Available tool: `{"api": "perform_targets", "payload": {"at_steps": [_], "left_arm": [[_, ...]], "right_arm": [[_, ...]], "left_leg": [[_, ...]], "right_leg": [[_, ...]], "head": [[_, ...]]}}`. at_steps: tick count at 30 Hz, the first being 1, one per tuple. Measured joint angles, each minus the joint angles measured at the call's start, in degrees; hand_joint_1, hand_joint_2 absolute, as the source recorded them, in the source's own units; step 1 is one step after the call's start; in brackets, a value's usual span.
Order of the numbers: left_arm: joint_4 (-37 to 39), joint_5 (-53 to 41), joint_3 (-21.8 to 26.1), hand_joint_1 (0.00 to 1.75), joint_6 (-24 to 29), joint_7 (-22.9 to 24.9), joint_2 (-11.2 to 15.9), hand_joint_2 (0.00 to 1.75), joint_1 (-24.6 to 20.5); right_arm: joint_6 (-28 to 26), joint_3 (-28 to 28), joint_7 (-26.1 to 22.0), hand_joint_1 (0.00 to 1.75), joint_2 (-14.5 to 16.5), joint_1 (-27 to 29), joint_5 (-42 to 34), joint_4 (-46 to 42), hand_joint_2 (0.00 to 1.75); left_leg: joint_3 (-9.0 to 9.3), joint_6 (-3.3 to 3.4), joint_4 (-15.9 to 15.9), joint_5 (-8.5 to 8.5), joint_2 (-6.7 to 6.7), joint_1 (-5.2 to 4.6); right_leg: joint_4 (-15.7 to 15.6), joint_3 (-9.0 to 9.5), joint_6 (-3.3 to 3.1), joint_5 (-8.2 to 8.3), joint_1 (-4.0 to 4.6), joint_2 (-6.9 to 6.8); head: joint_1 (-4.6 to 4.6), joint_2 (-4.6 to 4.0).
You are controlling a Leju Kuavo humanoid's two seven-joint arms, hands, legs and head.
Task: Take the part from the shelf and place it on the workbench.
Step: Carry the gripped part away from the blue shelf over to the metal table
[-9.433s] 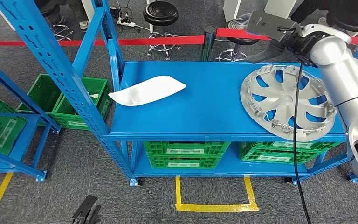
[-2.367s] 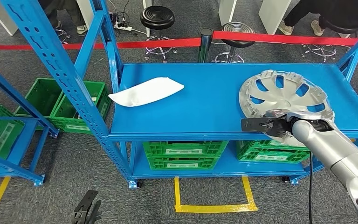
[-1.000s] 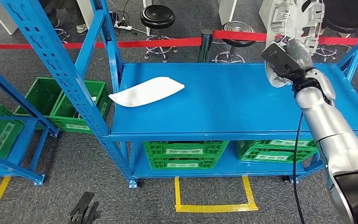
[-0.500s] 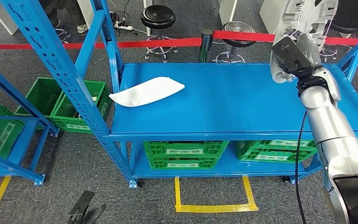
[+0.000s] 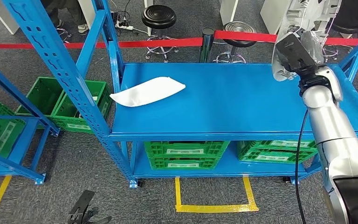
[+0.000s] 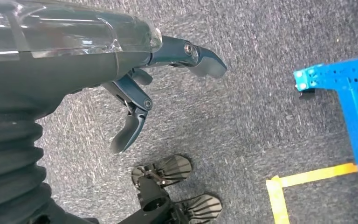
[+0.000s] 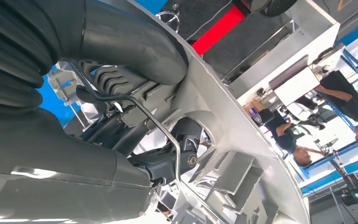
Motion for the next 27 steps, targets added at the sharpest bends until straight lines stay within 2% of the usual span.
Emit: {"api": "perform_targets", "payload": {"at_steps": [6,9,17,23,27], "left_arm": [[0.03,0.04,0.00,0.00,-1.02,0.07,0.00,1.75,0.27],[0.03,-0.21,0.00,0.00,-1.26,0.01,0.03,1.75,0.31],[0.03,-0.28,0.00,0.00,-1.20,-0.47,0.14,1.75,0.39],[0.03,-0.28,0.00,0.00,-0.97,-0.92,0.27,1.75,0.62],[0.03,-0.28,0.00,0.00,-0.63,-1.15,0.27,1.75,0.66]], "right_arm": [[0.17,-1.15,0.62,1.75,0.45,0.90,-3.50,-4.10,1.75],[1.45,-1.94,1.79,1.75,0.89,0.96,-9.16,-8.45,1.75],[7.83,-3.44,12.68,1.75,4.48,-1.14,-41.69,-23.16,1.75],[10.29,-3.37,18.24,1.75,8.17,-3.75,-61.61,-30.46,1.75],[10.80,-3.07,21.40,1.75,10.73,-4.99,-70.77,-33.79,1.75]], "left_leg": [[-0.02,0.00,0.00,0.00,0.08,0.00],[-0.03,0.00,0.00,0.00,0.12,0.00],[0.01,0.00,-0.04,0.00,0.55,0.02],[0.04,0.00,-0.05,0.01,0.76,0.02],[0.04,0.00,-0.05,0.00,0.82,0.03]], "right_leg": [[0.01,-0.01,0.01,-0.01,-0.01,-0.03],[0.01,-0.01,0.01,-0.01,-0.01,-0.05],[0.04,-0.01,0.00,-0.01,-0.01,0.03],[0.06,-0.01,0.00,0.00,-0.01,0.12],[0.05,-0.01,0.00,0.00,-0.01,0.16]], "head": [[-0.01,0.00],[-0.02,0.00],[-0.05,0.01],[-0.05,0.00],[-0.04,0.00]]}}
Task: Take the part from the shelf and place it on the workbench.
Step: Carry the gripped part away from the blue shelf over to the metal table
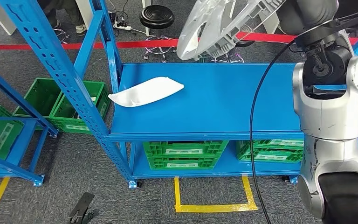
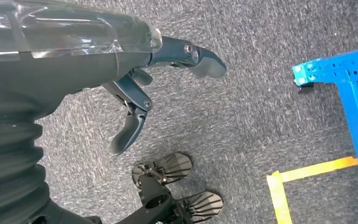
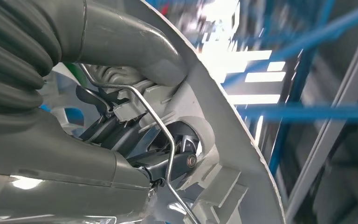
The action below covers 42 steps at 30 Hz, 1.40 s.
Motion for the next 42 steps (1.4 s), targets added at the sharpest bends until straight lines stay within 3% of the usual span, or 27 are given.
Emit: {"api": "perform_targets", "payload": {"at_steps": [12,15,29,42], "left_arm": [[0.00,0.15,-0.02,0.00,1.30,-2.71,-0.29,1.75,-0.01],[0.02,0.15,-0.04,0.00,1.44,-3.00,-0.54,1.75,0.00],[0.27,0.91,-0.88,0.00,2.32,-3.43,-1.23,1.75,0.11],[0.54,3.20,-1.44,0.00,2.54,-4.61,-1.48,1.75,0.23]], "right_arm": [[-1.17,2.46,6.82,1.75,7.30,0.75,-17.86,-3.78,1.75],[-1.15,3.22,7.17,1.75,8.40,1.32,-18.92,-3.78,1.75],[-2.52,5.97,11.58,1.75,9.99,5.60,-32.36,-3.95,1.75],[-2.64,9.37,10.29,1.75,8.26,7.48,-30.75,-5.59,1.75]], "left_leg": [[0.04,0.00,0.00,-0.01,0.02,-0.01],[0.03,0.00,0.00,-0.01,-0.09,-0.01],[-0.02,0.00,0.00,0.00,-0.70,-0.02],[-0.02,0.00,0.00,0.00,-0.85,-0.02]], "right_leg": [[-0.03,0.00,0.00,0.00,0.00,0.12],[-0.03,0.00,0.00,0.00,0.00,0.08],[-0.04,0.03,0.00,-0.01,0.00,-0.14],[-0.05,0.04,-0.04,-0.03,0.00,-0.15]], "head": [[0.07,0.00],[0.01,-0.01],[0.07,-0.01],[0.10,-0.01]]}}
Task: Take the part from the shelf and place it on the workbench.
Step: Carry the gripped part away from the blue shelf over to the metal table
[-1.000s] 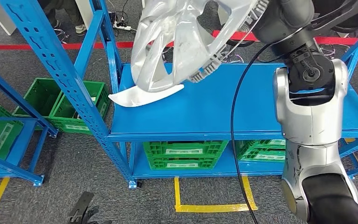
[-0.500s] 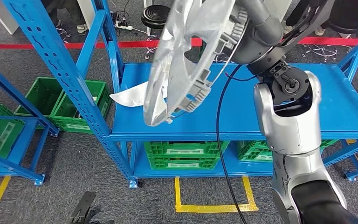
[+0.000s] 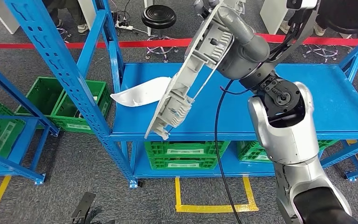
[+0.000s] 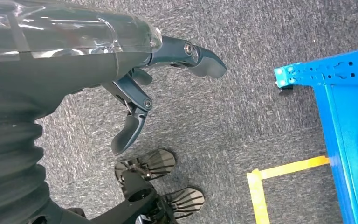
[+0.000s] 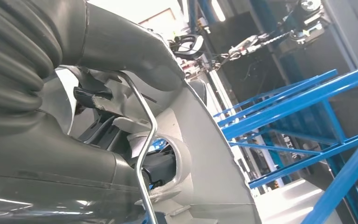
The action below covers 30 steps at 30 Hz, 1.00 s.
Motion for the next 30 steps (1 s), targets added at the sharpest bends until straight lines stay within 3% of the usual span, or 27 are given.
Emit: {"api": "perform_targets", "payload": {"at_steps": [3,6,8,11,13,14,16,18,21,23,24,27,28,29,30], "left_arm": [[0.02,0.34,-0.16,0.00,0.09,-0.03,0.00,1.75,0.00],[0.05,0.66,-0.29,0.00,0.19,-0.03,0.02,1.75,0.00],[0.05,0.82,-0.34,0.00,0.24,-0.04,0.01,1.75,-0.02],[0.05,0.97,-0.45,0.00,0.32,-0.05,0.01,1.75,0.07],[0.07,0.99,-0.64,0.00,0.32,-0.05,0.01,1.75,0.17],[0.07,1.00,-0.73,0.00,0.32,-0.05,0.00,1.75,0.20],[0.08,1.01,-0.82,0.00,0.32,-0.05,-0.01,1.75,0.24],[0.08,1.04,-0.85,0.00,0.34,-0.05,0.00,1.75,0.21],[0.13,1.09,-0.89,0.00,0.46,-0.06,-0.02,1.75,0.22],[0.14,1.10,-0.97,0.00,0.48,-0.07,-0.08,1.75,0.23],[0.15,1.11,-1.00,0.00,0.49,-0.07,-0.08,1.75,0.22],[0.22,1.13,-1.13,0.00,0.50,-0.07,-0.09,1.75,0.26],[0.25,1.12,-1.20,0.00,0.50,-0.07,-0.10,1.75,0.28],[0.28,1.12,-1.26,0.00,0.50,-0.07,-0.11,1.75,0.29],[0.31,1.12,-1.31,0.00,0.50,-0.07,-0.09,1.75,0.29]], "right_arm": [[0.08,0.57,-0.21,1.75,-0.47,0.03,0.48,-0.30,1.75],[0.11,1.05,-0.40,1.75,-0.78,0.08,0.80,-0.60,1.75],[0.14,1.33,-0.52,1.75,-1.09,0.12,0.97,-0.88,1.75],[0.15,1.64,-0.68,1.75,-1.49,0.49,1.05,-1.03,1.75],[0.15,1.80,-0.71,1.75,-1.67,0.91,1.06,-1.01,1.75],[0.15,1.83,-0.71,1.75,-1.75,1.00,1.06,-1.01,1.75],[0.15,1.84,-0.71,1.75,-1.85,1.03,1.06,-1.03,1.75],[0.16,1.90,-0.73,1.75,-1.92,0.98,1.06,-1.05,1.75],[0.17,2.13,-0.84,1.75,-2.06,1.01,1.08,-1.16,1.75],[0.17,2.26,-0.86,1.75,-2.18,1.01,1.09,-1.27,1.75],[0.17,2.31,-0.86,1.75,-2.21,0.99,1.09,-1.32,1.75],[0.17,2.49,-0.87,1.75,-2.28,1.08,1.08,-1.37,1.75],[0.17,2.59,-0.87,1.75,-2.31,1.11,1.08,-1.36,1.75],[0.17,2.72,-0.87,1.75,-2.34,1.13,1.08,-1.36,1.75],[0.16,2.86,-0.87,1.75,-2.39,1.13,1.08,-1.36,1.75]], "left_leg": [[-0.01,0.05,0.09,-0.01,-0.01,-0.07],[0.12,0.59,-0.23,0.48,-0.05,-0.10],[0.56,1.07,-1.27,1.22,0.05,0.24],[0.88,1.33,-1.80,1.57,0.13,0.41],[0.96,1.24,-1.77,1.51,0.03,0.44],[1.05,1.12,-1.73,1.43,-0.06,0.46],[1.28,0.66,-1.57,1.05,-0.20,0.49],[1.02,0.03,-1.16,0.67,-0.20,0.35],[0.29,-0.85,-0.83,0.67,-0.04,0.26],[-0.27,-1.46,0.43,-0.58,0.03,0.37],[-1.13,-1.75,2.44,-2.01,0.05,0.42],[-5.81,-2.30,12.68,-6.91,0.05,0.54],[-6.78,-2.38,14.60,-7.19,0.05,0.56],[-6.76,-2.41,14.42,-6.33,0.06,0.59],[-5.69,-2.40,12.16,-4.56,0.06,0.66]], "right_leg": [[-0.10,0.02,0.10,0.07,-0.07,0.00],[-0.57,0.03,0.75,0.38,-0.28,-0.02],[0.75,-0.64,1.05,-0.77,-0.23,0.05],[10.22,-4.87,1.33,-5.21,-0.34,0.02],[14.82,-7.20,1.42,-5.95,-0.45,-0.01],[14.11,-7.04,1.40,-4.70,-0.50,-0.02],[7.66,-4.38,1.20,-0.48,-0.62,-0.06],[2.00,-1.98,0.72,1.68,-0.53,-0.04],[0.38,-1.46,-0.21,1.14,-0.34,0.08],[0.06,-1.45,-0.75,1.28,-0.49,0.07],[-0.12,-1.41,-1.02,1.38,-0.58,0.01],[-0.20,-1.54,-1.46,1.56,-0.60,-0.15],[-0.18,-1.62,-1.51,1.65,-0.60,-0.20],[-0.14,-1.70,-1.49,1.77,-0.60,-0.23],[-0.08,-1.77,-1.42,1.90,-0.63,-0.23]], "head": [[-0.02,0.01],[-0.29,0.02],[-0.29,0.00],[0.31,-0.01],[0.47,-0.01],[0.57,-0.01],[0.86,-0.01],[1.03,-0.01],[0.67,-0.01],[0.26,-0.01],[-0.07,0.00],[-1.13,-0.01],[-1.32,-0.01],[-1.44,-0.01],[-1.54,-0.01]]}}
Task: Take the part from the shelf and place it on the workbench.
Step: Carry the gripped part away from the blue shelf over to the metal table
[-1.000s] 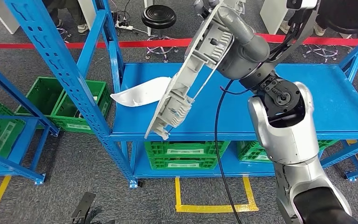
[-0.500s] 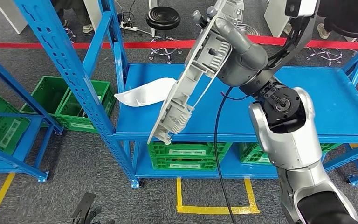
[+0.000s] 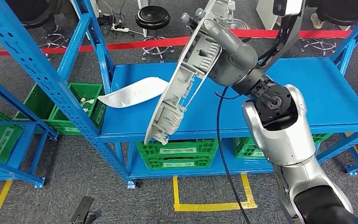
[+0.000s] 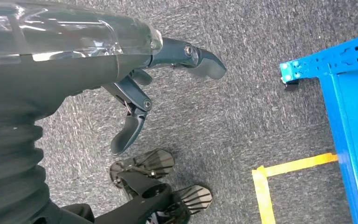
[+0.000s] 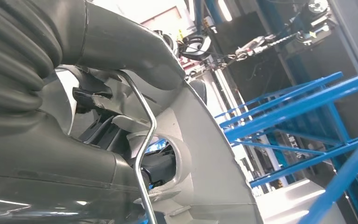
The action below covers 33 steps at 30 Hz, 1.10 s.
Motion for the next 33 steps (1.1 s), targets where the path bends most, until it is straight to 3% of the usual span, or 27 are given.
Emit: {"api": "perform_targets", "payload": {"at_steps": [1,3,4,7,8,9,11,12,13,14,15,17,19,20,22,23,24,25,27,28,29,31,33], "left_arm": [[0.02,0.02,-0.03,0.00,0.00,0.00,0.03,1.75,-0.01],[0.05,0.19,-0.05,0.00,0.00,-0.02,0.08,1.75,-0.07],[0.06,0.31,-0.06,0.00,0.00,-0.03,0.08,1.75,-0.05],[0.09,0.50,-0.15,0.00,0.00,-0.09,0.02,1.75,0.03],[0.10,0.50,-0.20,0.00,0.00,-0.11,0.00,1.75,0.00],[0.10,0.51,-0.24,0.00,0.01,-0.13,-0.01,1.75,-0.03],[0.11,0.57,-0.27,0.00,0.07,-0.14,-0.01,1.75,0.00],[0.13,0.62,-0.27,0.00,0.10,-0.15,0.01,1.75,0.04],[0.14,0.68,-0.27,0.00,0.14,-0.17,0.01,1.75,0.09],[0.15,0.78,-0.28,0.00,0.17,-0.22,0.01,1.75,0.12],[0.17,0.87,-0.30,0.00,0.19,-0.26,0.01,1.75,0.13],[0.16,1.08,-0.34,0.00,0.25,-0.33,-0.11,1.75,0.13],[0.11,1.17,-0.37,0.00,0.29,-0.39,-0.34,1.75,0.09],[0.10,1.21,-0.38,0.00,0.31,-0.42,-0.46,1.75,0.08],[0.14,1.25,-0.39,0.00,0.33,-0.46,-0.45,1.75,0.10],[0.16,1.25,-0.42,0.00,0.33,-0.46,-0.47,1.75,0.10],[0.18,1.26,-0.46,0.00,0.33,-0.46,-0.48,1.75,0.08],[0.20,1.28,-0.52,0.00,0.37,-0.46,-0.47,1.75,0.05],[0.25,1.40,-0.70,0.00,0.46,-0.45,-0.42,1.75,0.03],[0.27,1.50,-0.80,0.00,0.51,-0.45,-0.38,1.75,0.03],[0.29,1.58,-0.88,0.00,0.55,-0.44,-0.36,1.75,0.04],[0.31,1.68,-0.99,0.00,0.61,-0.44,-0.32,1.75,0.02],[0.31,1.69,-1.08,0.00,0.64,-0.46,-0.26,1.75,-0.09]], "right_arm": [[0.00,0.13,0.00,1.75,-0.04,-0.03,0.01,-0.01,1.75],[0.01,0.27,-0.02,1.75,-0.11,-0.15,0.06,-0.05,1.75],[0.02,0.31,-0.03,1.75,-0.14,-0.22,0.10,-0.08,1.75],[0.06,0.35,-0.08,1.75,-0.25,-0.28,0.18,-0.12,1.75],[0.06,0.35,-0.09,1.75,-0.32,-0.30,0.20,-0.11,1.75],[0.06,0.35,-0.11,1.75,-0.39,-0.33,0.23,-0.11,1.75],[0.05,0.36,-0.14,1.75,-0.46,-0.36,0.30,-0.10,1.75],[0.04,0.36,-0.15,1.75,-0.49,-0.31,0.33,-0.09,1.75],[0.04,0.37,-0.16,1.75,-0.52,-0.24,0.37,-0.08,1.75],[0.03,0.37,-0.17,1.75,-0.55,-0.19,0.42,-0.07,1.75],[0.03,0.38,-0.17,1.75,-0.57,-0.19,0.44,-0.07,1.75],[0.04,0.38,-0.19,1.75,-0.57,-0.45,0.48,-0.10,1.75],[0.05,0.38,-0.21,1.75,-0.57,-0.84,0.48,-0.22,1.75],[0.05,0.38,-0.23,1.75,-0.58,-0.99,0.49,-0.27,1.75],[0.04,0.39,-0.26,1.75,-0.59,-1.10,0.50,-0.26,1.75],[0.02,0.42,-0.26,1.75,-0.59,-1.14,0.51,-0.20,1.75],[0.02,0.46,-0.26,1.75,-0.59,-1.21,0.50,-0.13,1.75],[0.01,0.51,-0.26,1.75,-0.59,-1.29,0.49,-0.06,1.75],[0.01,0.62,-0.26,1.75,-0.60,-1.39,0.48,0.05,1.75],[0.02,0.71,-0.26,1.75,-0.60,-1.39,0.48,0.11,1.75],[0.02,0.81,-0.27,1.75,-0.60,-1.39,0.46,0.16,1.75],[0.04,1.08,-0.29,1.75,-0.60,-1.41,0.41,0.22,1.75],[0.05,1.28,-0.34,1.75,-0.60,-1.48,0.37,0.18,1.75]], "left_leg": [[1.87,0.01,-3.70,2.15,-0.03,0.11],[4.98,0.17,-10.12,4.78,-0.22,0.15],[5.58,0.41,-11.64,5.24,-0.33,0.11],[4.94,1.74,-12.01,6.16,-0.44,-0.07],[4.55,2.25,-12.07,6.68,-0.41,-0.04],[4.03,2.73,-12.16,7.25,-0.35,0.02],[2.76,3.38,-12.18,8.32,-0.27,-0.09],[2.07,3.55,-12.16,8.82,-0.25,-0.24],[1.38,3.65,-12.13,9.34,-0.24,-0.43],[0.71,3.73,-12.12,9.84,-0.23,-0.66],[0.10,3.80,-12.11,10.33,-0.23,-0.94],[-0.82,3.84,-12.10,11.20,-0.21,-1.41],[-1.40,3.56,-12.15,12.05,-0.06,-1.53],[-1.63,3.31,-12.22,12.49,0.08,-1.43],[-1.97,2.74,-12.49,13.22,0.27,-1.24],[-2.20,2.41,-12.38,12.81,0.28,-1.22],[-2.61,2.01,-11.62,11.49,0.22,-1.16],[-3.26,1.57,-9.76,9.14,0.10,-0.99],[-4.82,0.54,-3.34,3.81,-0.08,-0.38],[-5.31,0.06,-0.19,2.47,-0.11,-0.06],[-5.23,-0.40,1.74,2.54,-0.09,0.26],[-2.48,-1.34,0.35,5.47,0.03,0.95],[2.62,-2.12,-6.12,6.37,0.11,1.47]], "right_leg": [[0.09,-0.07,0.16,0.15,-0.02,0.02],[0.30,-0.34,0.72,0.52,0.13,0.13],[0.34,-0.50,1.07,0.80,0.20,0.19],[0.03,-0.89,2.13,1.57,0.08,0.26],[0.57,-1.25,2.43,0.71,0.01,0.24],[2.26,-1.87,2.68,-1.16,-0.04,0.22],[8.91,-3.68,2.96,-6.84,-0.09,0.15],[12.65,-4.39,2.97,-9.15,-0.09,0.14],[15.28,-4.56,2.87,-10.38,-0.03,0.14],[16.07,-3.88,2.61,-10.41,0.08,0.14],[14.80,-2.24,2.16,-9.48,0.29,0.15],[7.64,3.11,0.40,-7.18,1.15,0.19],[0.67,7.51,-1.15,-6.63,1.98,0.12],[-1.07,8.41,-1.51,-6.72,2.29,0.09],[-2.30,8.49,-1.49,-5.79,2.34,0.00],[-2.86,8.31,-1.41,-5.02,2.17,-0.13],[-3.41,8.01,-1.41,-4.23,1.91,-0.28],[-3.80,7.54,-1.33,-3.45,1.63,-0.42],[-3.77,6.09,-1.23,-2.27,1.38,-0.51],[-3.62,5.23,-1.01,-1.73,1.20,-0.56],[-3.38,4.32,-0.73,-1.21,0.95,-0.63],[-2.47,2.29,0.00,-0.36,0.31,-0.73],[-0.97,0.32,0.84,0.14,-0.13,-0.79]], "head": [[-0.10,0.00],[-0.31,0.00],[-0.31,0.00],[-0.17,0.00],[-0.07,0.00],[0.15,0.00],[0.85,0.00],[1.18,0.00],[1.45,0.00],[1.68,0.00],[1.91,0.00],[2.26,0.00],[2.15,0.00],[2.04,0.00],[2.20,-0.01],[2.30,-0.01],[2.24,-0.01],[1.99,-0.01],[1.25,-0.01],[0.97,0.00],[0.76,0.00],[0.44,0.00],[0.02,0.00]]}}
